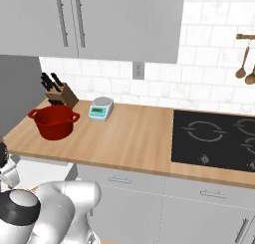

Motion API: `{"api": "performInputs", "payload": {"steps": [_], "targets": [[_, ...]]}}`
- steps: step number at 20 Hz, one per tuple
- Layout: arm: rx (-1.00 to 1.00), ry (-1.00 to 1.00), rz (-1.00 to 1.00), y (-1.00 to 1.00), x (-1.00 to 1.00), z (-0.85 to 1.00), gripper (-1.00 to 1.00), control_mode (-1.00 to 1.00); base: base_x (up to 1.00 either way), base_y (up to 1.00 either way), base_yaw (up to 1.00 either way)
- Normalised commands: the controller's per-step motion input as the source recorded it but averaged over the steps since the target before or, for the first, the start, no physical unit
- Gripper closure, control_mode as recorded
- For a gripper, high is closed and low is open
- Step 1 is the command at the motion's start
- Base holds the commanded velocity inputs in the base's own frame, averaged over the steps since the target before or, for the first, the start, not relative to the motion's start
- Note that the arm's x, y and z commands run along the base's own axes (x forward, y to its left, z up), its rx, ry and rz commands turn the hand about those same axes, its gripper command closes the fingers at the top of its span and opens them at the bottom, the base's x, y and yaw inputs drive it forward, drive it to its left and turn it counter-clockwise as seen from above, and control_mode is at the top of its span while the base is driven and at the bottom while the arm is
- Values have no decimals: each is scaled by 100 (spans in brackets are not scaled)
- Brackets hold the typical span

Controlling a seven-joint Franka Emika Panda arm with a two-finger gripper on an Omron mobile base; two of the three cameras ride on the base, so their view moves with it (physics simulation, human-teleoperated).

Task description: Pick the rolling pin from the drawer and place it on the counter.

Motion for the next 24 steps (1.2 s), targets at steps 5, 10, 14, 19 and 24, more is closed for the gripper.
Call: {"api": "performInputs", "payload": {"steps": [5,10,14,19,24], "targets": [[-5,2,-6,19,9,-49,-100,-100,0,0,0],[0,0,-4,1,12,-50,-100,-100,0,0,0],[0,0,-3,0,12,-57,-100,-100,0,0,0],[0,0,-2,6,15,-47,-100,-100,0,0,0],[-1,-1,-1,19,26,-25,-100,-100,0,0,0]]}}
